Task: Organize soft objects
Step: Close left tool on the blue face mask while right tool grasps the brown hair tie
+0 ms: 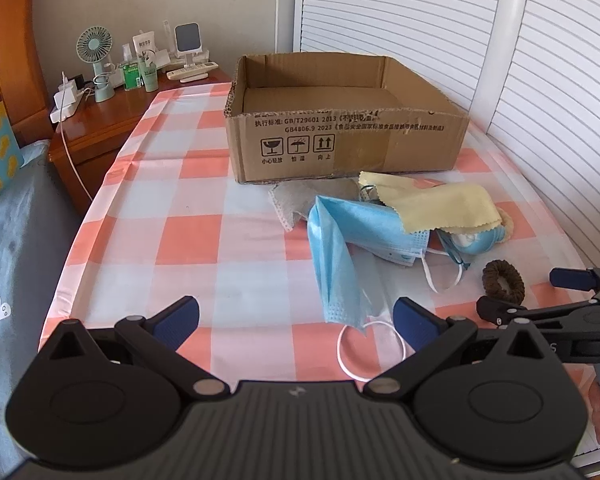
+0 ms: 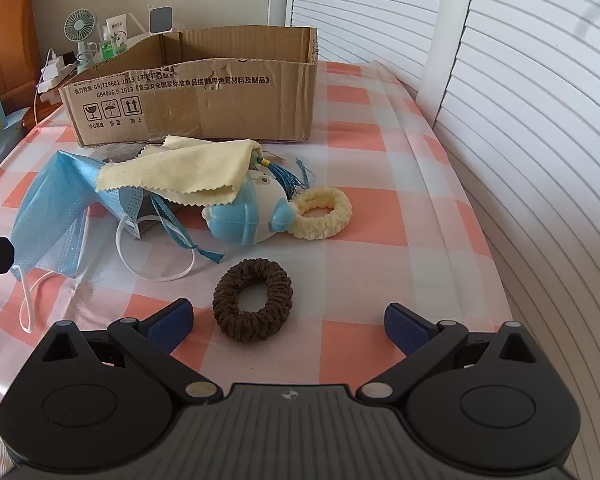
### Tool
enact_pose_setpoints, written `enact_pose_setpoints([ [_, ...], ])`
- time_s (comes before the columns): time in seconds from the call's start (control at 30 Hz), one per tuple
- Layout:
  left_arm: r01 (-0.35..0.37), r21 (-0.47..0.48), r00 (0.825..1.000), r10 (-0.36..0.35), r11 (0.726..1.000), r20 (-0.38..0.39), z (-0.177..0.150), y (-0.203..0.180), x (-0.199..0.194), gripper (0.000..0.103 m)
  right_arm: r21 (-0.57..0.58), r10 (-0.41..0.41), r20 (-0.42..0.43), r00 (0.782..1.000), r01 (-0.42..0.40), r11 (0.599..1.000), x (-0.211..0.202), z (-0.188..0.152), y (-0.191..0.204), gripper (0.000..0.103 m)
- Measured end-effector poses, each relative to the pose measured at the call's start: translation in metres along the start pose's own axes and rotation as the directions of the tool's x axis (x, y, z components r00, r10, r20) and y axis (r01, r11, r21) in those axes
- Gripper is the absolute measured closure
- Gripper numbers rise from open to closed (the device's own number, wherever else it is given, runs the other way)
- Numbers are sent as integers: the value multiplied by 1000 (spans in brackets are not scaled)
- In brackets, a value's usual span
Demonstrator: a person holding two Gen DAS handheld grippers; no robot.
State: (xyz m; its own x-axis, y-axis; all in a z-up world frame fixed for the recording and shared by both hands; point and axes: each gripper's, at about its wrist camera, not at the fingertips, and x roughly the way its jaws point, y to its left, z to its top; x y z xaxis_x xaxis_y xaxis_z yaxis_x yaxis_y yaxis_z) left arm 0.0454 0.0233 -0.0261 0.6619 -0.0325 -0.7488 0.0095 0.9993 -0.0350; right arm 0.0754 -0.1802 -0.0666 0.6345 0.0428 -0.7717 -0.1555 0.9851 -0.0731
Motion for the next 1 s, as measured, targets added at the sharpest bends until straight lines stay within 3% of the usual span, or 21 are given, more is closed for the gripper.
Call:
enact_pose_setpoints([
  [0.3,5,14,1000,-6,1000,8,17,-1,8,1,8,25,24,999,-25,1000,3,-2,-11,0],
  [0.47,-29,52,999,27,998,43,41,-4,16,1,16,19,34,999,-19,1000,2,-3,-10,0],
  [0.67,-58,28,996,56,998,69,75,-5,43,1,19,15,36,999,-16,1000,3,-3,-10,0],
  [0.8,-54,17,998,54,998,31,81,-9,65,1,19,16,35,999,-17,1000,3,-3,-10,0],
  [1.0,-40,35,999,41,999,-28,64,-9,71,1,20,14,38,999,-15,1000,3,-3,-10,0],
])
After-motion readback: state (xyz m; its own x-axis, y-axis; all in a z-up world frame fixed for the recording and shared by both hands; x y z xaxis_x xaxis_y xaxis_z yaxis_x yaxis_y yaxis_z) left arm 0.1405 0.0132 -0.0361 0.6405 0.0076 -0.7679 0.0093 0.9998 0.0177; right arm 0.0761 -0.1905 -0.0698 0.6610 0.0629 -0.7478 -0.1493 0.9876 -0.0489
